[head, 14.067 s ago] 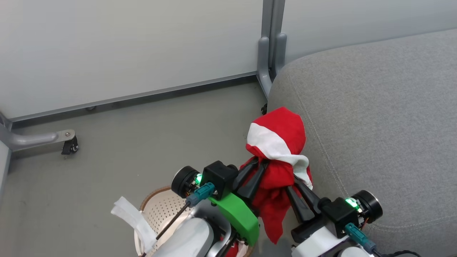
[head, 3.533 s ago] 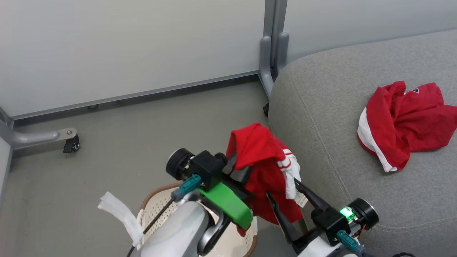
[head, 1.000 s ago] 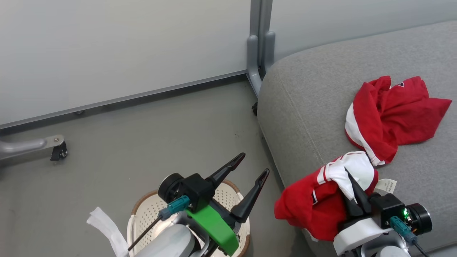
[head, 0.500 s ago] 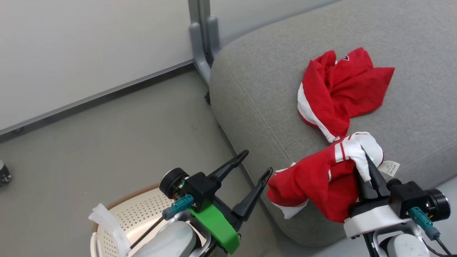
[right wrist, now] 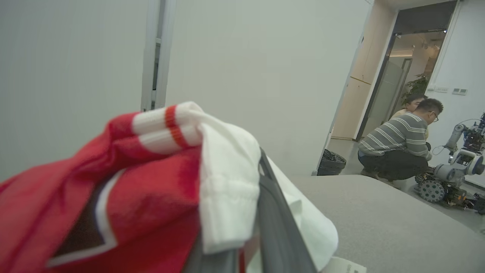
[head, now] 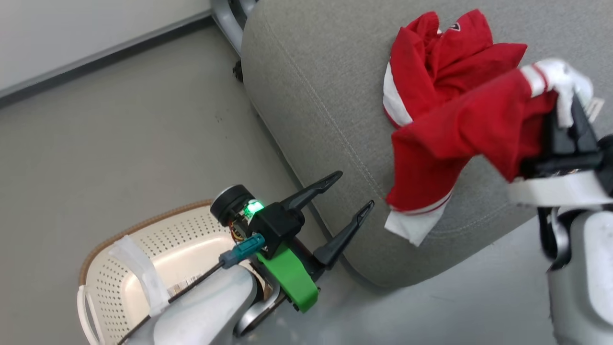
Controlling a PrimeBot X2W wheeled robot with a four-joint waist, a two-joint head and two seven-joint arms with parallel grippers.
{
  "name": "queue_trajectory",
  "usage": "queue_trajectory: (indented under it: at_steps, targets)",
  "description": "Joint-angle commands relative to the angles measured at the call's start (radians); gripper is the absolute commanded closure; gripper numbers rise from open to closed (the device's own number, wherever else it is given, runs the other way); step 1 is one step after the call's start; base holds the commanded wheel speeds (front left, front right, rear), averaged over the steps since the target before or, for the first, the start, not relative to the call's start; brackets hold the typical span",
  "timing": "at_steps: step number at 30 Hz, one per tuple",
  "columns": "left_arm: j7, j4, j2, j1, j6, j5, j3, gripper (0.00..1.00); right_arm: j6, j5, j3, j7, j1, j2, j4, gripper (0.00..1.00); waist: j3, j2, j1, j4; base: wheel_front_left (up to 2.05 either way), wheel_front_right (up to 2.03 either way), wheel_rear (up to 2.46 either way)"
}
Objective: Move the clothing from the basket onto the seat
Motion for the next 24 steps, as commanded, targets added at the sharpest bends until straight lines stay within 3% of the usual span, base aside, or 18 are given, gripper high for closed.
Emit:
queue_trajectory:
  at_steps: [1, 12, 18, 24]
  targets:
    - [0.011, -0.016, 0.016, -0.037, -0.002, 0.012, 0.003, 0.0, -0.001, -0.009, -0.014, -0.003, -0.069, -0.024, -0.002, 1.0, 0.168, 0.0, 0.0, 0.056, 0.0, 0.0, 0.0]
    - [0.058, -0.119, 0.092, -0.172, -0.003, 0.047, 0.016, 0.0, -0.001, 0.022, -0.076, -0.003, -0.542, -0.258, 0.118, 1.0, 0.456, 0.0, 0.0, 0.143, 0.0, 0.0, 0.0]
    - [0.063, -0.145, 0.112, -0.192, 0.003, 0.06, 0.021, 0.0, -0.001, 0.012, -0.11, -0.003, -0.738, -0.363, 0.194, 1.0, 0.521, 0.0, 0.0, 0.158, 0.0, 0.0, 0.0]
    - [0.063, -0.157, 0.129, -0.195, 0.01, 0.062, 0.027, 0.0, -0.001, -0.021, -0.141, -0.003, -0.812, -0.432, 0.269, 1.0, 0.537, 0.0, 0.0, 0.158, 0.0, 0.0, 0.0]
